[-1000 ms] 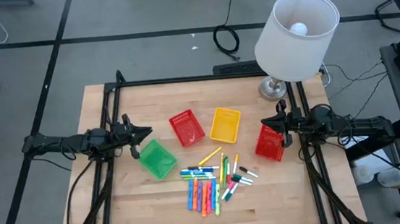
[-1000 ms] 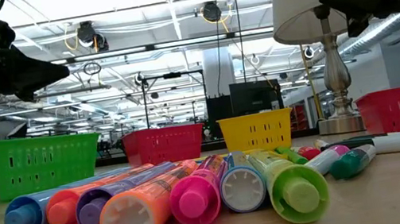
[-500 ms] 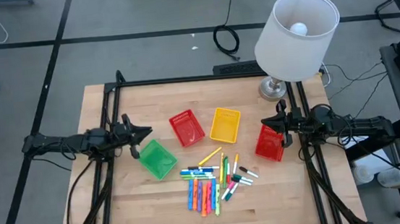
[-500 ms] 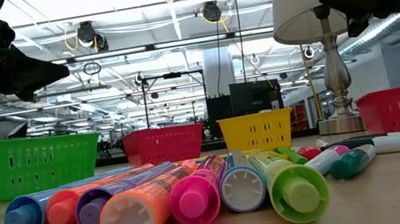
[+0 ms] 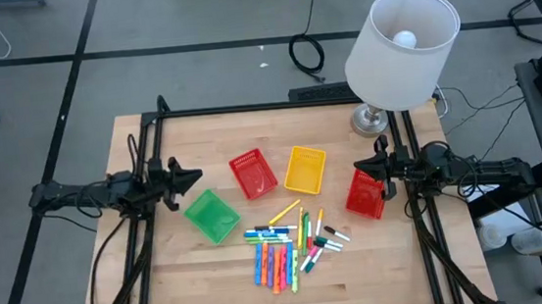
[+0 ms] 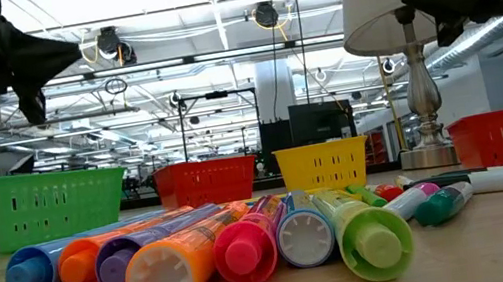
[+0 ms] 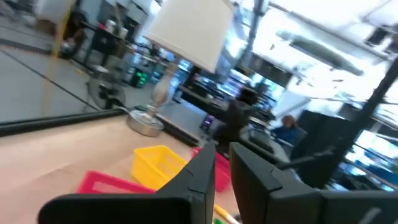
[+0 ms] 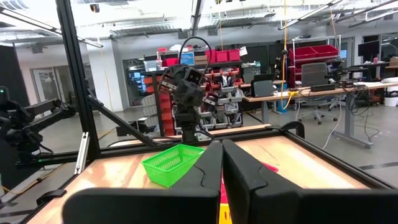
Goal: Pick & Place Markers
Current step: Put the left blue highlighter into the green bin
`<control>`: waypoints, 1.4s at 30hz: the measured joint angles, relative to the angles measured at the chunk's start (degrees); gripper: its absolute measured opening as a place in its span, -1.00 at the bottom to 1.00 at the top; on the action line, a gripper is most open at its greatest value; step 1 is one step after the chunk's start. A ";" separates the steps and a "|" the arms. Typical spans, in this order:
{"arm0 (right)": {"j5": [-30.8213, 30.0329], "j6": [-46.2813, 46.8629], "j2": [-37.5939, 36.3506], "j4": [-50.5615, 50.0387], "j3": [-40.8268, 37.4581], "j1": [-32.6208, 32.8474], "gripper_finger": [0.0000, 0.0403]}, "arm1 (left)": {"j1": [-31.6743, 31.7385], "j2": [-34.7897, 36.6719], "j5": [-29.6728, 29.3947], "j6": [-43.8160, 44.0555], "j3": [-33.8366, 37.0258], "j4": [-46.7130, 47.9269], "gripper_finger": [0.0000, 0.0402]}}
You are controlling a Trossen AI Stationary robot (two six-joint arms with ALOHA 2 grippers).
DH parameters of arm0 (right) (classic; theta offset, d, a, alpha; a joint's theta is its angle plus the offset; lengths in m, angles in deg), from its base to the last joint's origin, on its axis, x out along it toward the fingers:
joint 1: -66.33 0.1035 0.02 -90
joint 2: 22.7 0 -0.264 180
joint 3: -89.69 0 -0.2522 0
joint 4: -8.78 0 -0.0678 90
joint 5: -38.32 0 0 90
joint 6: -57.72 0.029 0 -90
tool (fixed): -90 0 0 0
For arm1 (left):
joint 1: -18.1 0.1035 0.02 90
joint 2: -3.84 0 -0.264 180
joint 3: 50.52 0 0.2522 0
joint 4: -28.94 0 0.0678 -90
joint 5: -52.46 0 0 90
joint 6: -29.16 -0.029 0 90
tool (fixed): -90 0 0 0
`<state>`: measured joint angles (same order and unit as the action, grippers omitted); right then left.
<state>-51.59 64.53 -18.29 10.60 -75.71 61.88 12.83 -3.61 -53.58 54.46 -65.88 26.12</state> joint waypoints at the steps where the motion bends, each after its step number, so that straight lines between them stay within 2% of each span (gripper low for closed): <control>1: 0.01 0.00 0.00 0.01 0.00 0.00 -1.00 | -0.03 -0.65 1.76 0.67 -0.59 0.08 -0.75; 3: 0.01 0.00 0.00 0.01 0.00 0.00 -1.00 | -0.67 -2.91 3.61 2.77 -1.57 0.27 -0.75; 7: 0.01 0.00 0.00 0.01 0.00 0.00 -1.00 | -2.80 -12.86 1.44 7.55 -8.09 7.04 -0.75; 12: -0.02 -0.37 0.00 0.01 0.00 0.00 -1.00 | -7.00 -30.52 -1.77 10.70 -27.91 26.38 -0.75; 16: -0.10 -4.72 0.02 0.09 0.00 0.00 -1.00 | -10.72 -46.33 -3.42 16.66 -44.69 44.16 -0.75; 19: -0.13 -8.12 0.02 -0.03 0.00 0.00 -1.00 | -13.39 -57.40 -3.24 24.65 -55.38 55.91 -0.75; 23: -0.15 -9.42 0.02 -0.01 0.00 0.00 -1.00 | -15.89 -69.70 0.56 32.51 -64.99 66.22 -0.75; 26: -0.20 -9.46 0.02 -0.15 0.00 0.00 -1.00 | -17.59 -76.60 2.71 33.87 -69.42 68.35 -0.75; 28: -0.21 -9.46 0.02 -0.23 0.00 0.00 -1.00 | -18.47 -80.63 4.89 35.87 -71.42 66.27 -0.75; 34: -0.21 -9.46 0.02 -0.80 0.00 0.00 -1.00 | -20.25 -91.15 12.07 52.00 -75.61 60.77 -0.75; 39: -0.07 -9.44 0.02 -0.84 0.00 0.00 -1.00 | -22.05 -97.21 11.75 62.39 -77.89 57.57 -0.75; 42: -0.06 -9.07 0.02 -0.86 0.00 0.00 -1.00 | -23.10 -99.72 12.05 64.01 -78.48 53.08 -0.75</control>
<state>-51.65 55.46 -18.27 9.75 -75.71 61.88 -10.27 -103.33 -41.54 118.47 -144.35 79.20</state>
